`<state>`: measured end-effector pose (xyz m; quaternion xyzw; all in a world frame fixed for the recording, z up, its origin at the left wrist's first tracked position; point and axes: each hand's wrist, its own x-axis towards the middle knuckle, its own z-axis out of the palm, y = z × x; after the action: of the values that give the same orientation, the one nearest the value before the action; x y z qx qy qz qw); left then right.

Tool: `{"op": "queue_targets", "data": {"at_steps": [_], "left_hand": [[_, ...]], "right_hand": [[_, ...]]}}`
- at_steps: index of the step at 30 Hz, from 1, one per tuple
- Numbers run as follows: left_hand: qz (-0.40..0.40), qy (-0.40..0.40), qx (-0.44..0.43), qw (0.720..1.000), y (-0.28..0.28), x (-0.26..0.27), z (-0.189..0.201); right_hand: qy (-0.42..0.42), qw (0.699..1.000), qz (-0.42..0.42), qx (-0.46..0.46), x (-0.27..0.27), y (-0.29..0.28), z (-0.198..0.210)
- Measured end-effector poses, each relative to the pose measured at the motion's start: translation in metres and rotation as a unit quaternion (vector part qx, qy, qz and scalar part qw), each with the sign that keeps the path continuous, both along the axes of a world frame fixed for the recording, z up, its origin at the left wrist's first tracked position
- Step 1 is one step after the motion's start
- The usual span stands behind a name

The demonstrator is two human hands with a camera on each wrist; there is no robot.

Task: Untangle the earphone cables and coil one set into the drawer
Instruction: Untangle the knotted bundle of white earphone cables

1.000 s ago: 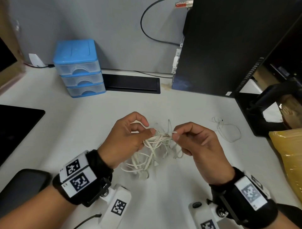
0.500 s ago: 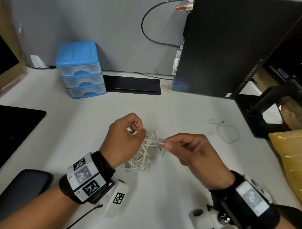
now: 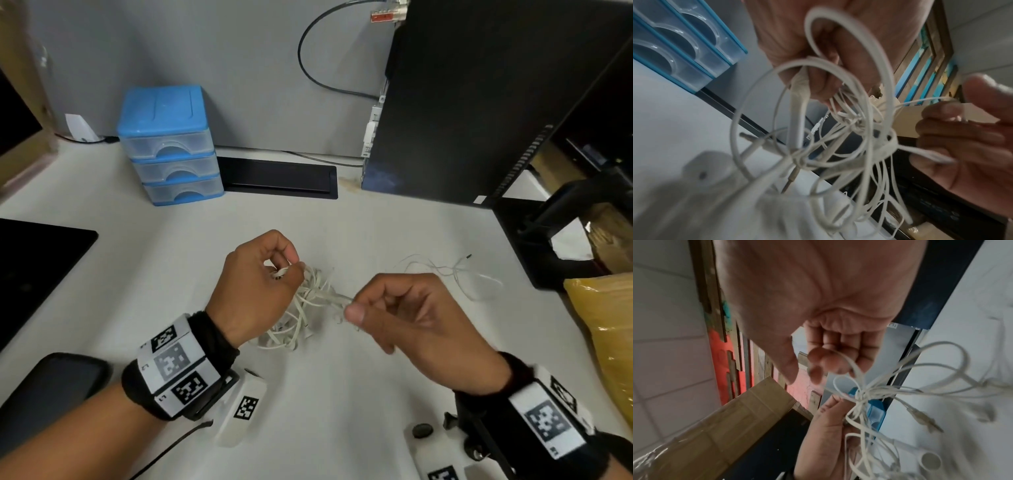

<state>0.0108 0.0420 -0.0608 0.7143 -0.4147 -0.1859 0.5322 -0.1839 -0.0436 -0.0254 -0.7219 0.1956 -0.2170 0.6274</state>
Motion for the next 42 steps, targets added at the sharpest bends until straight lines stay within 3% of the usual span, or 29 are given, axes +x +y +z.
{"op": "queue_targets", "data": {"at_steps": [2,8,15,20,24,26,29,32,34,39,42], "left_hand": [[-0.007,0.001,-0.007,1.000,0.001,-0.006,0.002],[-0.025,-0.002,-0.003,1.000,0.005,-0.021,0.008],[-0.072,0.009,-0.042,0.996,0.008,-0.029,0.013],[-0.162,-0.089,-0.018,0.983,0.007,-0.021,0.004],[-0.126,-0.121,0.039,0.984,0.005,-0.013,-0.010],[-0.098,-0.128,0.087,0.983,0.003,-0.004,-0.015],[-0.060,-0.138,0.130,0.980,0.002,0.012,-0.016],[-0.091,-0.219,0.164,0.958,0.004,0.019,-0.008],[-0.125,-0.267,0.181,0.938,0.007,0.016,-0.003],[-0.138,-0.248,0.143,0.948,0.007,0.004,-0.001],[-0.141,-0.257,0.113,0.950,0.009,0.000,0.002]], "right_hand": [[0.037,0.999,0.009,-0.028,0.001,0.006,0.002],[0.067,0.962,-0.042,-0.263,-0.002,0.022,0.007],[0.198,0.919,-0.102,-0.325,0.002,0.008,-0.012],[0.120,0.973,-0.130,-0.149,0.005,-0.005,-0.017],[0.068,0.980,-0.161,-0.097,0.007,-0.012,-0.010],[-0.007,0.989,-0.145,-0.010,0.005,-0.017,-0.001],[-0.147,0.966,-0.089,0.195,-0.006,-0.032,0.012],[-0.183,0.954,-0.064,0.231,-0.017,-0.045,0.018],[-0.153,0.964,-0.079,0.204,-0.020,-0.050,0.017],[0.018,0.992,-0.116,0.054,-0.017,-0.048,0.013],[0.132,0.965,-0.182,-0.135,-0.009,-0.039,-0.001]]}}
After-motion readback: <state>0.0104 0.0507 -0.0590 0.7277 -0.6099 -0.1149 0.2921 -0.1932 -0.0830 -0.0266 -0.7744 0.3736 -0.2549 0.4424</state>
